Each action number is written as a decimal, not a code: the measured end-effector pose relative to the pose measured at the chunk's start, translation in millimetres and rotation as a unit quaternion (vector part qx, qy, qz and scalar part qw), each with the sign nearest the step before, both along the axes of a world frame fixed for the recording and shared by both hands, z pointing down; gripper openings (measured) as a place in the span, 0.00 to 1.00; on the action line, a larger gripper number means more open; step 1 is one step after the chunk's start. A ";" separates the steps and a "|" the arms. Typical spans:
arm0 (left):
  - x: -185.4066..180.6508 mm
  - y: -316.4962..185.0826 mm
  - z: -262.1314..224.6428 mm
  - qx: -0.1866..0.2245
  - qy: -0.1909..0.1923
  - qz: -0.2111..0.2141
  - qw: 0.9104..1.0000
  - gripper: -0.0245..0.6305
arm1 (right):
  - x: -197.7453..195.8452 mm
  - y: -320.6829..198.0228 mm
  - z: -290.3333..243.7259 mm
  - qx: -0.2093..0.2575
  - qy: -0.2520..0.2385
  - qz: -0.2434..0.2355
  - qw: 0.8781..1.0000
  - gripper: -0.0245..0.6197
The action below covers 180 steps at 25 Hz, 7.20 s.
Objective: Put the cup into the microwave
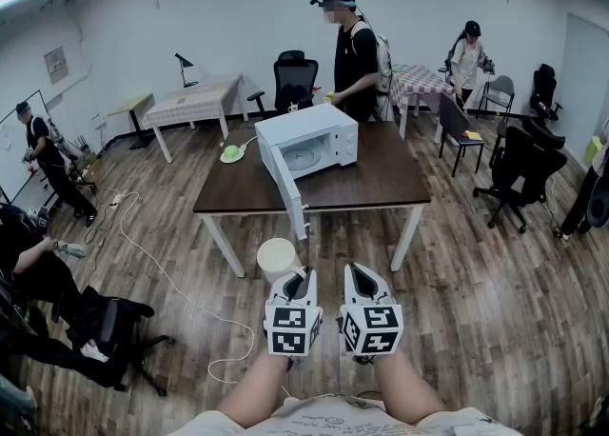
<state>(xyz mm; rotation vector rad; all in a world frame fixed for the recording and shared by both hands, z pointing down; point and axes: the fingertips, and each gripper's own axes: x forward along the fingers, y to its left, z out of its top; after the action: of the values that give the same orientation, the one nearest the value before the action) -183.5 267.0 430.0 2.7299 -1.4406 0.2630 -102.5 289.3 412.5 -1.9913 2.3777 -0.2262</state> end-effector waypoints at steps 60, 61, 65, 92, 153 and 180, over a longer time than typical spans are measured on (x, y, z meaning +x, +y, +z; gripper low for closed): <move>146.0 -284.6 16.4 0.005 0.014 0.060 0.998 0.09 | 119.6 -296.0 3.8 0.018 -0.003 -0.011 1.000 0.06; 145.7 -290.7 19.8 0.002 0.014 0.062 0.998 0.09 | 118.8 -301.8 6.5 0.016 -0.002 -0.010 1.000 0.06; 144.3 -311.4 26.9 -0.002 0.015 0.067 0.998 0.09 | 118.3 -322.9 15.5 0.007 -0.003 -0.003 1.000 0.06; 186.7 -461.8 55.4 -0.007 -0.001 0.033 0.999 0.08 | 148.4 -482.3 37.1 0.002 0.003 -0.064 0.998 0.06; 175.3 -741.5 215.4 -0.022 -0.037 -0.099 0.994 0.08 | 194.3 -720.7 97.6 -0.062 0.036 -0.216 0.974 0.06; 159.5 -809.4 246.3 -0.027 -0.020 -0.043 0.999 0.09 | 203.1 -720.3 134.6 -0.095 0.083 -0.199 0.972 0.06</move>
<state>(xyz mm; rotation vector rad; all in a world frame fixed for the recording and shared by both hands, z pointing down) -24.0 -542.3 676.3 2.6265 -1.5337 0.3482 100.7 -431.0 547.1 -1.6318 2.9522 -0.3194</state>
